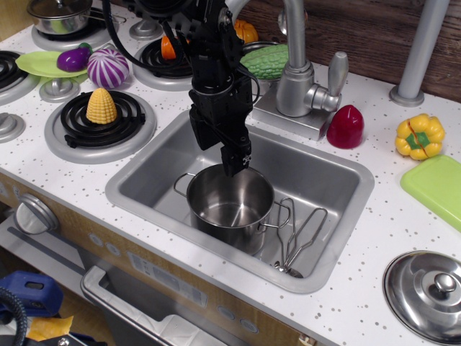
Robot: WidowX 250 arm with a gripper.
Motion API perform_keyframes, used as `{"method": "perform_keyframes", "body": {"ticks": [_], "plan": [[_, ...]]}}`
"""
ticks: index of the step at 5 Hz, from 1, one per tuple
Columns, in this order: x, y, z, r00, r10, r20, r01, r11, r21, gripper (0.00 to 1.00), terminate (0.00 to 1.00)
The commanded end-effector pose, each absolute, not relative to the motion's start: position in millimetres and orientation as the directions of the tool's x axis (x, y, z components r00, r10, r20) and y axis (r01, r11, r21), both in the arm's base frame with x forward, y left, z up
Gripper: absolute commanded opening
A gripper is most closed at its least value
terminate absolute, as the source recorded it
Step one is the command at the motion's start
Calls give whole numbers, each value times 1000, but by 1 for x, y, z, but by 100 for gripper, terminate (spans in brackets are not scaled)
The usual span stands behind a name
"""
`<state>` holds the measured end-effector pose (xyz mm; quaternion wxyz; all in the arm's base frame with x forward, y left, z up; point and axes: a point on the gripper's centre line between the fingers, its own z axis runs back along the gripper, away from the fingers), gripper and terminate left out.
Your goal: Pick up pot from sink
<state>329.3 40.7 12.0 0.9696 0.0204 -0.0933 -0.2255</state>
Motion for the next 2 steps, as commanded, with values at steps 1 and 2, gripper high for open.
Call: {"method": "perform_keyframes", "body": {"ticks": [1, 2], "plan": [[329, 41, 12, 881, -441, 172, 433, 898, 82, 100, 0], [330, 40, 7, 868, -467, 169, 461, 884, 76, 100, 0]]}}
